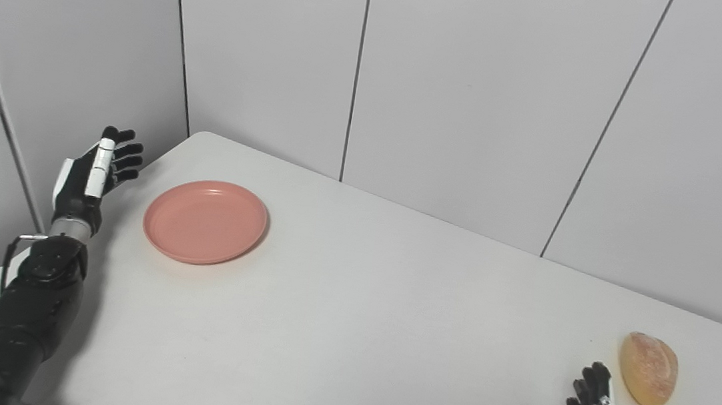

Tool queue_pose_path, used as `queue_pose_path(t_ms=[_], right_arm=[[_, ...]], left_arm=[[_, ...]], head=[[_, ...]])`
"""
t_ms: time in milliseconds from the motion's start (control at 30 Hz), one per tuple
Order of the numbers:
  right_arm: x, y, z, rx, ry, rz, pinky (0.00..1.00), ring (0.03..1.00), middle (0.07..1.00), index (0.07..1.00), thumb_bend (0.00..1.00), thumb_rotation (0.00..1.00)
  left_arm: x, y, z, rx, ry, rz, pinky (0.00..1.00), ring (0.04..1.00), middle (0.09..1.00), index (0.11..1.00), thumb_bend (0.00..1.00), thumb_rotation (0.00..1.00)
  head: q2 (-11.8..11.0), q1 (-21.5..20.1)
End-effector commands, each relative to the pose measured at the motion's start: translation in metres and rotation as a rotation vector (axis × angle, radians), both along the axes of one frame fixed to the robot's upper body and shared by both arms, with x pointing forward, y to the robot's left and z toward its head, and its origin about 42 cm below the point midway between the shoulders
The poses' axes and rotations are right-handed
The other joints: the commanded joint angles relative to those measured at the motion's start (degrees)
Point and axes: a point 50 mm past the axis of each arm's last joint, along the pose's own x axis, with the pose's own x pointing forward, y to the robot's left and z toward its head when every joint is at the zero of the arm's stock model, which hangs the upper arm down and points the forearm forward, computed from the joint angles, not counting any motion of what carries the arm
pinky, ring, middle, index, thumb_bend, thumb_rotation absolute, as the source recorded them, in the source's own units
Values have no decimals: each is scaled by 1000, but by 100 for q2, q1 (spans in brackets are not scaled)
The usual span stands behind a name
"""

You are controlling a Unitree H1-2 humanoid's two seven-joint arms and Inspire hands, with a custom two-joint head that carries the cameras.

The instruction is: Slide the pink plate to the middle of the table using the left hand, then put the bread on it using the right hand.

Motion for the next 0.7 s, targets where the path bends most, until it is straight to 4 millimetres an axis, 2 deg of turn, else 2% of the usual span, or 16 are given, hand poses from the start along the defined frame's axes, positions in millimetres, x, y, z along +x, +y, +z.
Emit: queue_pose_path(t_ms=[0,367,667], right_arm=[[-13,-9,-11,0,35,-7,1000,1000,1000,1000,603,992],[-18,-11,-5,-4,3,-27,1000,1000,1000,1000,608,1000],[-21,-14,0,-18,7,-17,1000,1000,1000,1000,650,1000]], left_arm=[[16,3,30,26,-67,-8,749,771,770,773,762,1000],[21,-20,13,9,-21,-47,737,762,760,759,774,1000],[29,-37,-3,10,14,-85,736,765,762,760,766,1000]], head=[[3,-5],[127,13],[166,-17]])
